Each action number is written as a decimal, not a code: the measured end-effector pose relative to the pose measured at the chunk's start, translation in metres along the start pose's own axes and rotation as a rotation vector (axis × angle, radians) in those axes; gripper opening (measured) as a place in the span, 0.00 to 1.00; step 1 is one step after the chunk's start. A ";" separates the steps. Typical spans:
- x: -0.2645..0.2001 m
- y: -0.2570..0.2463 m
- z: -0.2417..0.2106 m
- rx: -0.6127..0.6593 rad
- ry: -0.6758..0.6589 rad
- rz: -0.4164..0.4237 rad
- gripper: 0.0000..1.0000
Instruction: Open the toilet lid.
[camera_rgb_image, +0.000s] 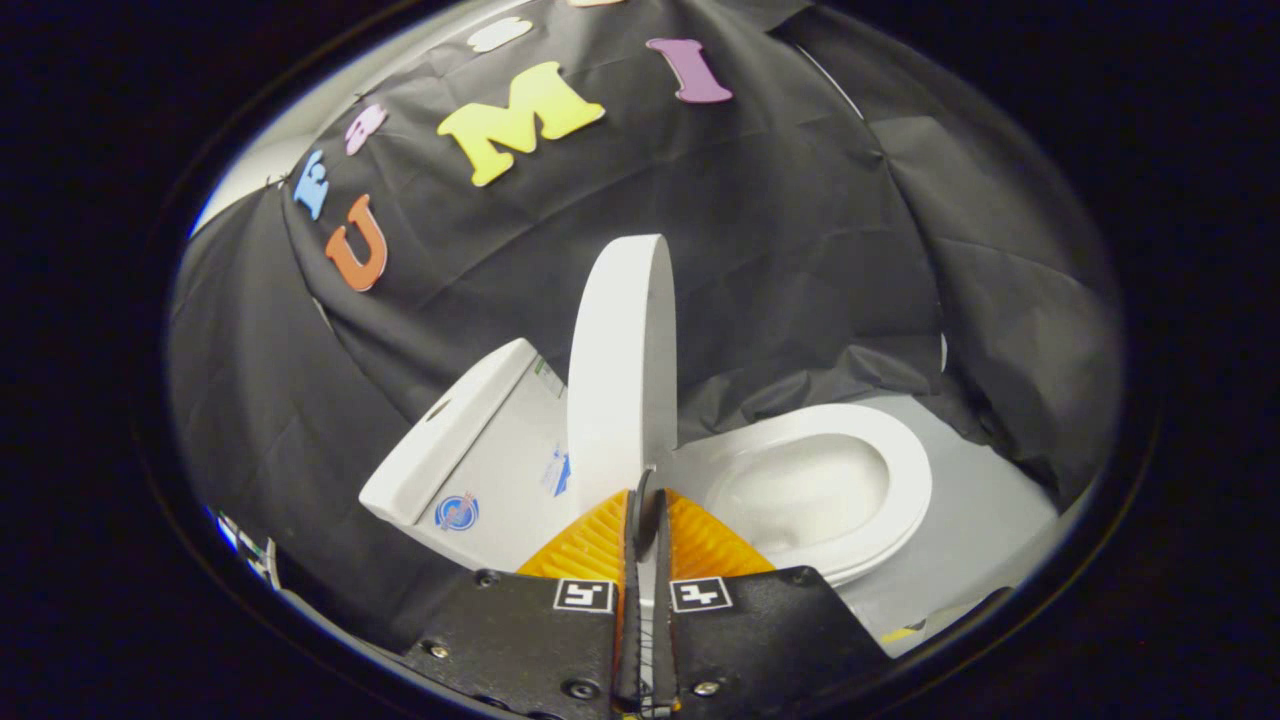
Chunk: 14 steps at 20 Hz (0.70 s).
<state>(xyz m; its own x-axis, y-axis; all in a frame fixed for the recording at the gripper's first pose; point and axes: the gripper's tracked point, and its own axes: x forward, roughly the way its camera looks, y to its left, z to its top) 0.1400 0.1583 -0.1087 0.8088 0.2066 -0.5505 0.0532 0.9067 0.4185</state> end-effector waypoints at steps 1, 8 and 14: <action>0.000 0.004 0.000 -0.009 -0.002 -0.001 0.08; 0.006 0.039 -0.004 -0.084 -0.011 0.006 0.08; 0.010 0.060 -0.008 -0.141 -0.016 0.011 0.08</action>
<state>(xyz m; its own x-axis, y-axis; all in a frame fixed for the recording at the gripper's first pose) 0.1467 0.2178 -0.0946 0.8185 0.2118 -0.5340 -0.0376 0.9473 0.3182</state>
